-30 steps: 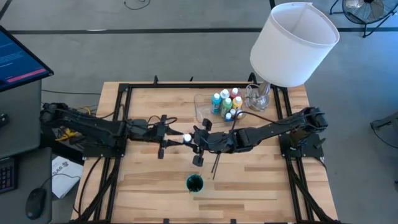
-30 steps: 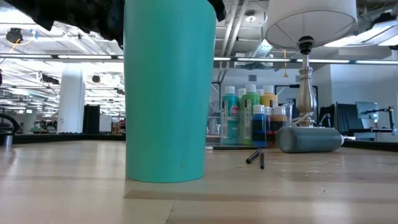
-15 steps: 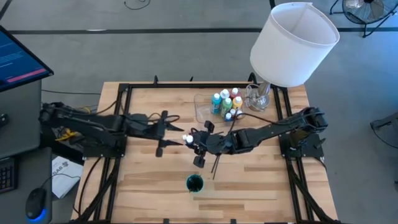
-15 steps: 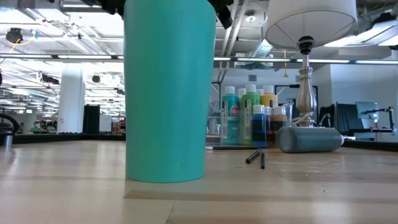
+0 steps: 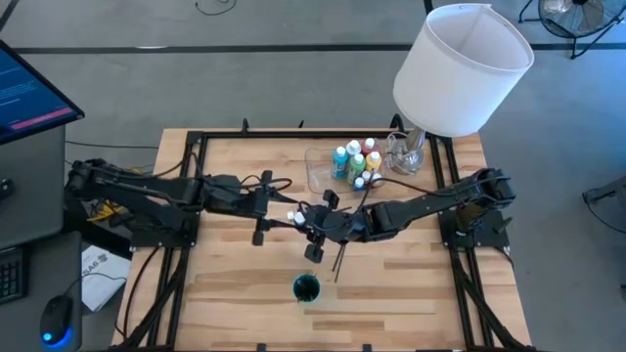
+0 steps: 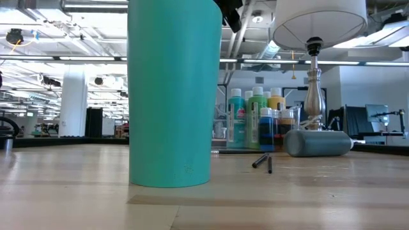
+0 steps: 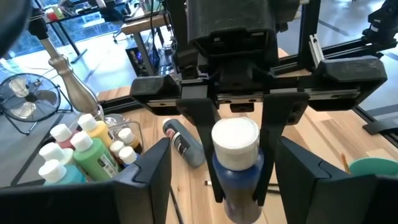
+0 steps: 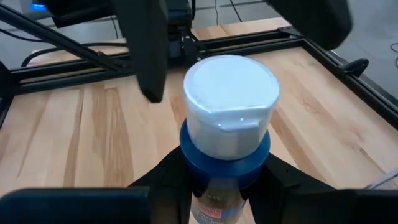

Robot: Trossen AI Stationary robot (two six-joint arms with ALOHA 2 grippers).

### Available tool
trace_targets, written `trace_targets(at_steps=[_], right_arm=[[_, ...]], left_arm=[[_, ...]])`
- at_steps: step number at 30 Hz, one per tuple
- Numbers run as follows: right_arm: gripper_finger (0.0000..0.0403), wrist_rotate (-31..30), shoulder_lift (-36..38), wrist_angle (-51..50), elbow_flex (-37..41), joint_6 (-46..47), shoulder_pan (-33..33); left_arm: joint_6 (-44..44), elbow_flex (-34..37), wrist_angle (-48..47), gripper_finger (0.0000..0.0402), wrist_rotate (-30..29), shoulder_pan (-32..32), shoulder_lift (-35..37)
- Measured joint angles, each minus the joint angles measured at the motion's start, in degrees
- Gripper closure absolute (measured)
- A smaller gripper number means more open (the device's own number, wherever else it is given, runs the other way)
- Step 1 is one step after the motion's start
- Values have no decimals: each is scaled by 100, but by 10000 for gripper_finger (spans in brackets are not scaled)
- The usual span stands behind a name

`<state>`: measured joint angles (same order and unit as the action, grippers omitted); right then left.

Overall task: Pick & Place Paint Supplies
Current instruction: Put the small blue paint bottle into the transparent bin

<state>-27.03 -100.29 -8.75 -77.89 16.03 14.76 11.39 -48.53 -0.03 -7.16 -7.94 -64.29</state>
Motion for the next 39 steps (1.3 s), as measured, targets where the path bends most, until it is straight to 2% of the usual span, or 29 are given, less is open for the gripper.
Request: trace_targets(at_steps=[14,21,26,39], right_arm=[[295,-7,-35,26,-2,13,-72],[295,-6,-35,13,-2,11,-69],[295,-7,-35,7,-2,11,-52],[295,-7,-35,-31,-2,-9,-55]], left_arm=[[-126,2,84,234,-2,0,-326],[-280,2,192,242,11,11,-330],[-437,2,197,251,291,11,-330],[-551,3,199,262,299,11,-330]])
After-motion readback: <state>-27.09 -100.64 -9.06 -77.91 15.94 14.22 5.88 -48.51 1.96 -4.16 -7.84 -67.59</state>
